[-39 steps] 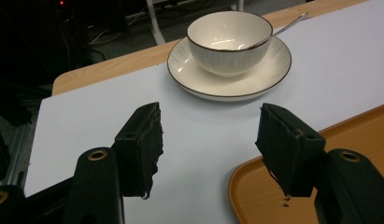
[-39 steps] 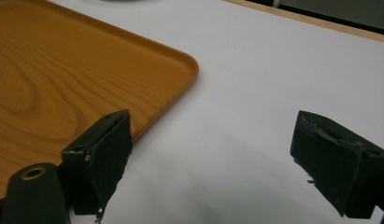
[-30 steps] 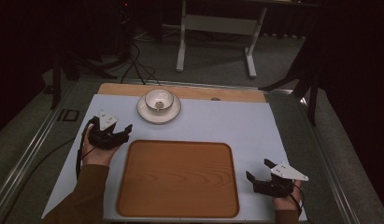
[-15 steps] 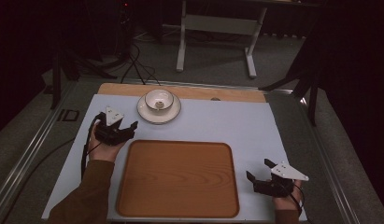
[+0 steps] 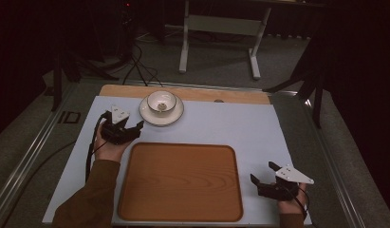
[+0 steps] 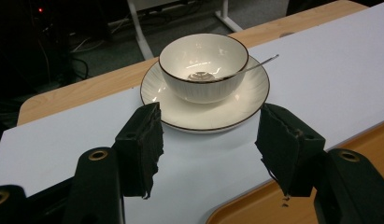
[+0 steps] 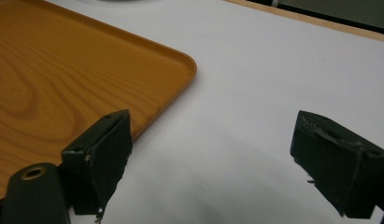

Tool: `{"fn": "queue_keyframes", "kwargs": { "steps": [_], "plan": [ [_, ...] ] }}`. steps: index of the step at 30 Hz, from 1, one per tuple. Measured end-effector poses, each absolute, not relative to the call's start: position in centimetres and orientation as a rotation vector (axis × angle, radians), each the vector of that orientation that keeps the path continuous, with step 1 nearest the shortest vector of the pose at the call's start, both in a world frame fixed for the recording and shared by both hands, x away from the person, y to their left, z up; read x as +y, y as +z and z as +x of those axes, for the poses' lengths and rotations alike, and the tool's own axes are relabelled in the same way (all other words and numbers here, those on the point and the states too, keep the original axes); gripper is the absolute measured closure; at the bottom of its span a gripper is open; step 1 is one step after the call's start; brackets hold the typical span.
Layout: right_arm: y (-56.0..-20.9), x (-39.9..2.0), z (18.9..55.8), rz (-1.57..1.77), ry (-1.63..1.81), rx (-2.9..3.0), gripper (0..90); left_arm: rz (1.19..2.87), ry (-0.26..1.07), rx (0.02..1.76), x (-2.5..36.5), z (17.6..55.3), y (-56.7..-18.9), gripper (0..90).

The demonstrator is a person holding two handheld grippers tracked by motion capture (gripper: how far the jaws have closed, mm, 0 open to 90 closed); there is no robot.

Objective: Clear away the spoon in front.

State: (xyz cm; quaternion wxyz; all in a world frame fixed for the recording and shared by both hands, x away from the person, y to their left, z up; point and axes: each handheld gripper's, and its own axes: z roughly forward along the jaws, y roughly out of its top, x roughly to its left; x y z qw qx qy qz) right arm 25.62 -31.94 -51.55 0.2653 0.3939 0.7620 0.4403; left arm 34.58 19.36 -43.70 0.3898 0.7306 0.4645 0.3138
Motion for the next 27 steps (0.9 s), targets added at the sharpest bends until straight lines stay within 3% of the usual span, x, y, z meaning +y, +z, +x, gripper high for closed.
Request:
{"fn": "queue_keyframes", "kwargs": {
  "steps": [27],
  "plan": [
    [-51.5, -32.1, 25.6, 1.066, 1.192, 2.053, 12.6, 1.929, 0.763, 1.114, 17.5, 36.9, -43.1, 45.0]
  ]
}}
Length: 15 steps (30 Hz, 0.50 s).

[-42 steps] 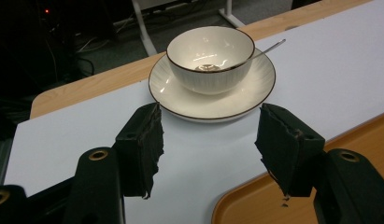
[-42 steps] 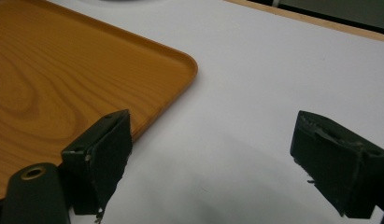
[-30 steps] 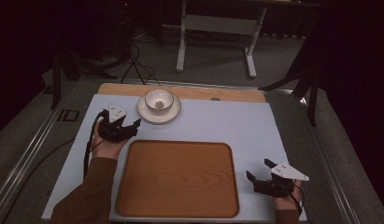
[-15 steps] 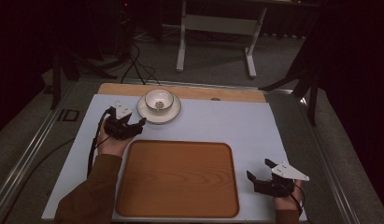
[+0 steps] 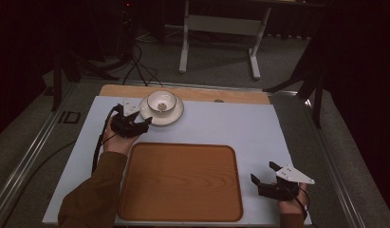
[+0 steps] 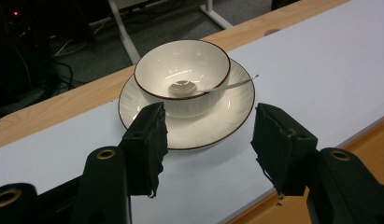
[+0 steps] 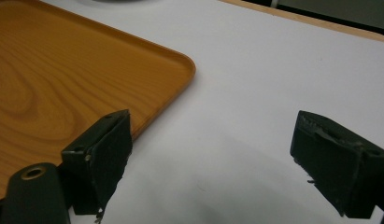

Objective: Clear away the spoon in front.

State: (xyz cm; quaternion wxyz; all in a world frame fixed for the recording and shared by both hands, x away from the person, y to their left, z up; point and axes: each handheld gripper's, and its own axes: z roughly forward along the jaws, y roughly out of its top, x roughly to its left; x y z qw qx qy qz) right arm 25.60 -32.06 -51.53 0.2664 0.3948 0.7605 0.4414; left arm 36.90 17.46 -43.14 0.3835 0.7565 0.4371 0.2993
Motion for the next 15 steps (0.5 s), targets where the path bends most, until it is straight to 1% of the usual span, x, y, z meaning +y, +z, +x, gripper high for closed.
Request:
{"fn": "queue_keyframes", "kwargs": {
  "steps": [6, 15],
  "plan": [
    [-51.5, -32.1, 25.6, 1.07, 1.195, 2.05, 12.6, 1.937, 0.759, 1.096, 17.0, 37.5, -42.8, 46.9],
    [-51.6, -32.0, 25.6, 1.066, 1.193, 2.056, 12.6, 1.963, 0.744, 1.066, 15.9, 38.7, -42.4, 52.6]
  ]
}}
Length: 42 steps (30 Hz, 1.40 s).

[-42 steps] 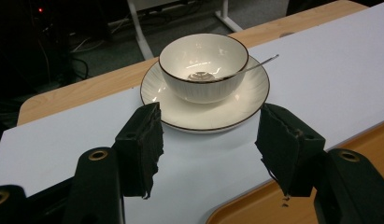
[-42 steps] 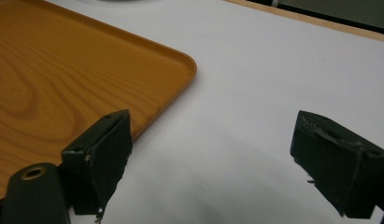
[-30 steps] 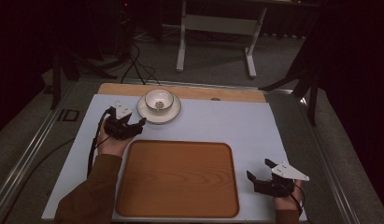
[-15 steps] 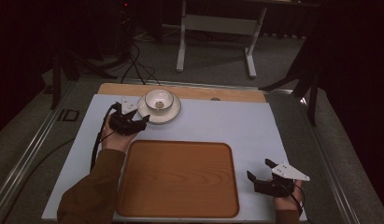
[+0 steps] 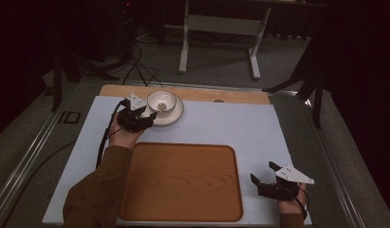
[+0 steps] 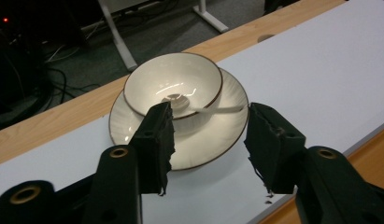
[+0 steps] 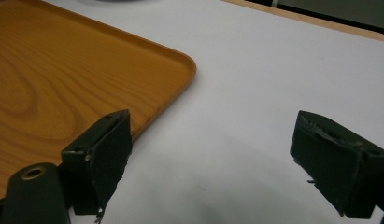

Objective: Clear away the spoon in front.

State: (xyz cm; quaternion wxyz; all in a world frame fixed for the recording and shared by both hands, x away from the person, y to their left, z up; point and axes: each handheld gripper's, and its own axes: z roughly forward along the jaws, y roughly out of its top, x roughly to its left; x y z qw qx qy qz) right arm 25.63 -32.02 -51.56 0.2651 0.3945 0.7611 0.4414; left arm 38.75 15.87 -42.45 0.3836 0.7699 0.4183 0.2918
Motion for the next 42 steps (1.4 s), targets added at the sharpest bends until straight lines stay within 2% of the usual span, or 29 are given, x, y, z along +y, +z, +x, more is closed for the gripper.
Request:
{"fn": "queue_keyframes", "kwargs": {
  "steps": [5, 14, 18, 31, 37, 42],
  "plan": [
    [-51.6, -32.1, 25.6, 1.071, 1.195, 2.052, 12.6, 2.017, 0.72, 1.035, 14.5, 39.7, -42.7, 54.5],
    [-51.5, -32.3, 25.6, 1.072, 1.199, 2.047, 12.6, 2.14, 0.778, 1.039, 13.3, 41.7, -44.2, 60.6],
    [-51.5, -32.3, 25.6, 1.075, 1.203, 2.044, 12.6, 2.141, 0.781, 1.053, 13.3, 42.1, -44.5, 68.1],
    [-51.5, -32.4, 25.6, 1.075, 1.202, 2.044, 12.6, 2.171, 0.793, 1.059, 12.8, 42.7, -44.7, 82.2],
    [-51.4, -32.4, 25.6, 1.075, 1.204, 2.041, 12.6, 2.171, 0.808, 1.075, 13.0, 42.7, -44.6, 88.2],
    [-51.4, -32.4, 25.6, 1.074, 1.202, 2.041, 12.6, 2.166, 0.801, 1.077, 13.1, 42.6, -44.5, 89.0]
  ]
}}
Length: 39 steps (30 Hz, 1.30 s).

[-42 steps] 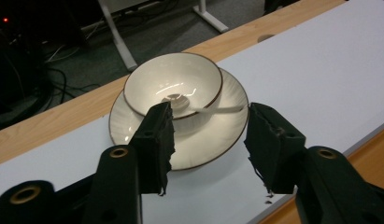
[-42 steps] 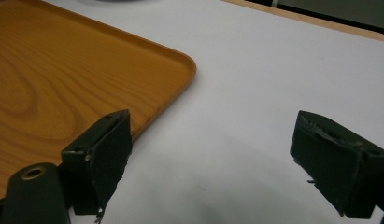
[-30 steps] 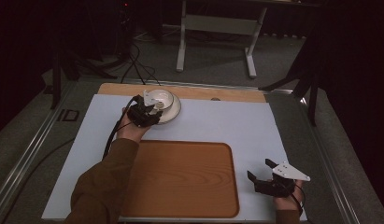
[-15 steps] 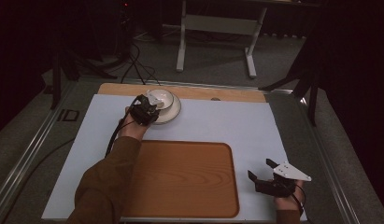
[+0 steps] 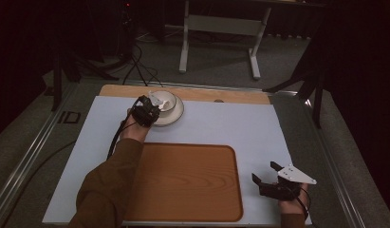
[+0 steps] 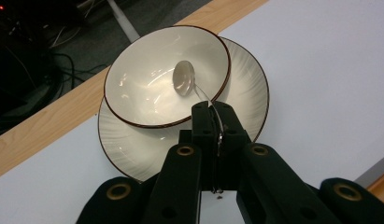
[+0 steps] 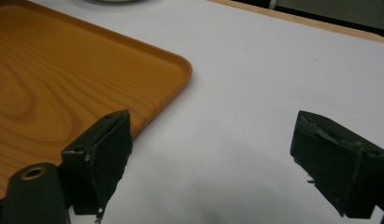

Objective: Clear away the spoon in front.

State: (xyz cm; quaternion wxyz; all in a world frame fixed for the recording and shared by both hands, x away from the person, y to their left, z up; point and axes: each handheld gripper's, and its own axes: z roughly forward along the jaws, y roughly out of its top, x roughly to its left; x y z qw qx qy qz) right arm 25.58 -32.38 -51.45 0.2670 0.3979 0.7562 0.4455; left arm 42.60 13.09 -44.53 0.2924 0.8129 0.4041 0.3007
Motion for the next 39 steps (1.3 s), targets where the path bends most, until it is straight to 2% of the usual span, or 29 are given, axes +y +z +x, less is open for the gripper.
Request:
{"fn": "queue_keyframes", "kwargs": {
  "steps": [20, 30, 39],
  "plan": [
    [-51.4, -32.4, 25.5, 1.074, 1.205, 2.036, 12.6, 2.145, 0.85, 1.037, 13.8, 40.7, -42.9, 89.3],
    [-51.4, -32.4, 25.5, 1.075, 1.204, 2.034, 12.6, 2.153, 0.924, 0.963, 13.7, 38.4, -41.6, 89.3],
    [-51.4, -32.4, 25.5, 1.074, 1.205, 2.033, 12.6, 2.124, 0.933, 0.947, 14.0, 37.0, -40.7, 89.3]
  ]
}}
